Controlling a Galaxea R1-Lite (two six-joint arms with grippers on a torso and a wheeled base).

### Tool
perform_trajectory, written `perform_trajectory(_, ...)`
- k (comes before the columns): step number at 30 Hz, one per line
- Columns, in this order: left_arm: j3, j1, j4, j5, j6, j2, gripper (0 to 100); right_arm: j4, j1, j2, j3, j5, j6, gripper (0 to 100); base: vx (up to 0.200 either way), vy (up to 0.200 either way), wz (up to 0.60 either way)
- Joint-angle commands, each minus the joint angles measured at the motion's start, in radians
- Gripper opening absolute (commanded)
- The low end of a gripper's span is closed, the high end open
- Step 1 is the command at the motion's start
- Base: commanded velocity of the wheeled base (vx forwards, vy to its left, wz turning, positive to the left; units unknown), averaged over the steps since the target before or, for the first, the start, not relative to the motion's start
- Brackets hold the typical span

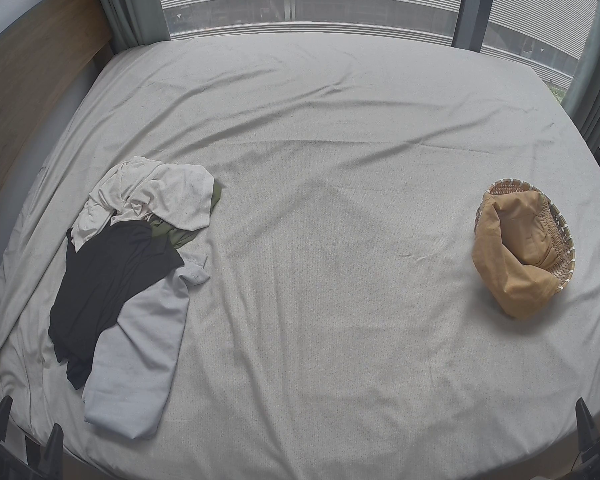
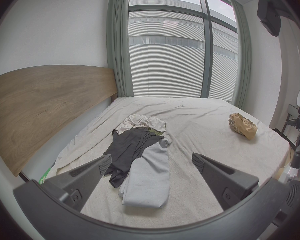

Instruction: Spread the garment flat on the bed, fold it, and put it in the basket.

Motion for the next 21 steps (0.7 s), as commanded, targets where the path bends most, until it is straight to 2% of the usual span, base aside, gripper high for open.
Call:
perform_trajectory(1,0.018,0.0,0.0,0.0,0.0,-0.016,100,0.0,0.001,-0.01,0.018,0.0,0.0,100,0.0,0.0,0.0)
perform_trajectory(21,0.018,0.0,0.0,0.0,0.0,-0.016,100,0.0,0.001,-0.009,0.018,0.002,0.0,100,0.0,0.0,0.0)
